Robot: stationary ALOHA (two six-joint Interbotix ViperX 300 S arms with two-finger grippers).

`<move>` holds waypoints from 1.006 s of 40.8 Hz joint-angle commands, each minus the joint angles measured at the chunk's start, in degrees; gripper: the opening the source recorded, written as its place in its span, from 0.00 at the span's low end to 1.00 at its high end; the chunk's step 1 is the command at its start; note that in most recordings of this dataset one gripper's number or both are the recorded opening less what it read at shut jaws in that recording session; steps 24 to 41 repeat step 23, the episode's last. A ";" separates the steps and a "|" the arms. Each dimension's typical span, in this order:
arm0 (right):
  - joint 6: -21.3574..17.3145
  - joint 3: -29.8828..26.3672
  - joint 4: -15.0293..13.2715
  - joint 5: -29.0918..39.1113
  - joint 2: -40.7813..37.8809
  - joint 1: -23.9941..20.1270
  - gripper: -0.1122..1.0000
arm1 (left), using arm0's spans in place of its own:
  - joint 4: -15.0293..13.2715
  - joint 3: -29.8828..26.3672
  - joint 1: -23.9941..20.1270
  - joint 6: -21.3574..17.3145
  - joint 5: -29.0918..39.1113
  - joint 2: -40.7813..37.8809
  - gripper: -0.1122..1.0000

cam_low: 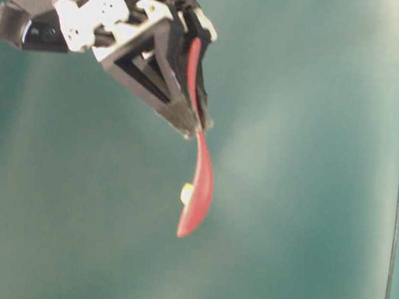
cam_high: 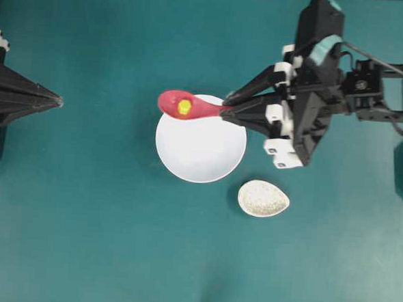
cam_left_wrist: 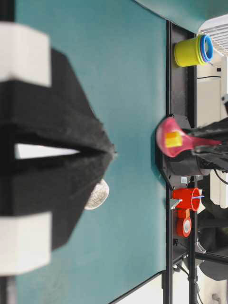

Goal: Scoop the yellow hexagonal prism block from the bowl with a spoon using the right arm.
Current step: 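Lift the spoon carrying the yellow block up out of the bowl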

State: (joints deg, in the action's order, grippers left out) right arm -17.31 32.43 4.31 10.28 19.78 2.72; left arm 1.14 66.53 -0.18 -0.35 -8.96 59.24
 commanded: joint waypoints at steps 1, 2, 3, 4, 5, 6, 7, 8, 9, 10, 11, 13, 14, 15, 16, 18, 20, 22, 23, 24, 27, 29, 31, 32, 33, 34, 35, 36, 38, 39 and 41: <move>0.00 -0.09 0.09 0.00 2.81 -0.18 0.31 | 0.18 -1.67 0.00 -0.09 -0.62 -0.35 0.09; 0.00 0.18 0.09 -0.09 3.52 -0.18 0.31 | 0.18 -1.67 0.00 -0.09 -0.70 -0.26 0.09; 0.00 0.44 0.09 -0.18 4.22 -0.18 0.31 | 0.18 -1.76 0.00 -0.09 -0.62 -0.26 0.09; 0.00 0.62 0.09 -0.18 4.66 -0.18 0.31 | 0.18 -1.76 0.00 0.00 -0.70 -0.09 0.09; 0.00 0.70 0.09 -0.18 5.10 -0.18 0.31 | 0.18 -1.76 0.00 0.00 -0.79 -0.09 0.09; 0.00 0.88 0.09 -0.26 5.80 -0.18 0.31 | 0.18 -1.76 0.00 0.00 -0.70 -0.09 0.09; 0.00 0.97 0.09 -0.26 6.15 -0.18 0.31 | 0.18 -1.76 0.00 0.00 -0.79 -0.09 0.09; 0.00 1.14 0.09 -0.35 6.77 -0.18 0.31 | 0.18 -1.76 -0.09 0.00 -0.79 -0.09 0.09; 0.00 1.32 0.09 -0.35 7.12 -0.18 0.31 | 0.18 -1.76 0.00 0.00 -0.79 -0.09 0.09; -0.09 1.58 0.09 -0.35 7.56 -0.18 0.31 | 0.18 -1.76 0.00 0.00 -0.79 -0.09 0.09; -0.09 1.67 0.09 -0.35 7.82 -0.18 0.31 | 0.18 -1.76 0.00 0.00 -0.79 -0.09 0.09; -0.18 1.93 0.09 -0.18 8.35 -0.18 0.31 | 0.18 -1.76 0.00 0.00 -0.79 -0.09 0.09; -0.26 2.11 0.09 -0.18 8.53 -0.18 0.31 | 0.18 -1.76 0.00 0.00 -0.79 -0.09 0.09; -0.35 2.11 0.09 -0.09 8.53 -0.18 0.31 | 0.18 -1.76 0.00 0.00 -0.79 -0.09 0.09; -0.44 2.11 0.09 -0.09 8.61 -0.18 0.31 | 0.18 -1.76 0.00 0.00 -0.79 -0.09 0.09; -0.70 2.02 0.09 -0.09 8.53 -0.18 0.31 | 0.18 -1.76 0.00 0.00 -0.79 -0.09 0.09; -0.70 2.02 0.09 -0.09 8.53 -0.18 0.31 | 0.18 -1.76 0.00 0.00 -0.79 -0.09 0.09; -0.70 2.11 0.09 -0.09 8.53 -0.18 0.31 | 0.18 -1.76 0.00 0.00 -0.79 -0.09 0.09; -0.70 2.11 0.18 -0.18 8.53 -0.18 0.31 | 0.18 -1.76 0.00 0.00 -0.79 -0.09 0.09; -0.70 2.11 0.18 -0.18 8.53 -0.18 0.31 | 0.18 -1.76 0.00 0.00 -0.79 -0.09 0.09; -0.70 2.11 0.18 -0.18 8.53 -0.18 0.31 | 0.18 -1.76 0.00 0.00 -0.79 -0.09 0.09; -0.70 2.11 0.18 -0.18 8.53 -0.18 0.31 | 0.18 -1.76 0.00 0.00 -0.79 -0.09 0.09; -0.70 2.11 0.18 -0.18 8.53 -0.18 0.31 | 0.18 -1.76 0.00 0.00 -0.79 -0.09 0.09; -0.70 2.11 0.18 -0.18 8.53 -0.18 0.31 | 0.18 -1.76 0.00 0.00 -0.79 -0.09 0.09; -0.70 2.11 0.18 -0.18 8.53 -0.18 0.31 | 0.18 -1.76 0.00 0.00 -0.79 -0.09 0.09; -0.70 2.11 0.18 -0.18 8.53 -0.18 0.31 | 0.18 -1.76 0.00 0.00 -0.79 -0.09 0.09; -0.70 2.11 0.18 -0.18 8.53 -0.18 0.31 | 0.18 -1.76 0.00 0.00 -0.79 -0.09 0.09; -0.70 2.11 0.18 -0.18 8.53 -0.18 0.31 | 0.18 -1.76 0.00 0.00 -0.79 -0.09 0.09; -0.70 2.11 0.18 -0.18 8.53 -0.18 0.31 | 0.18 -1.76 0.00 0.00 -0.79 -0.09 0.09; -0.70 2.11 0.18 -0.18 8.53 -0.18 0.31 | 0.18 -1.76 0.00 0.00 -0.79 -0.09 0.09; -0.70 2.11 0.18 -0.18 8.53 -0.18 0.31 | 0.18 -1.76 0.00 0.00 -0.79 -0.09 0.09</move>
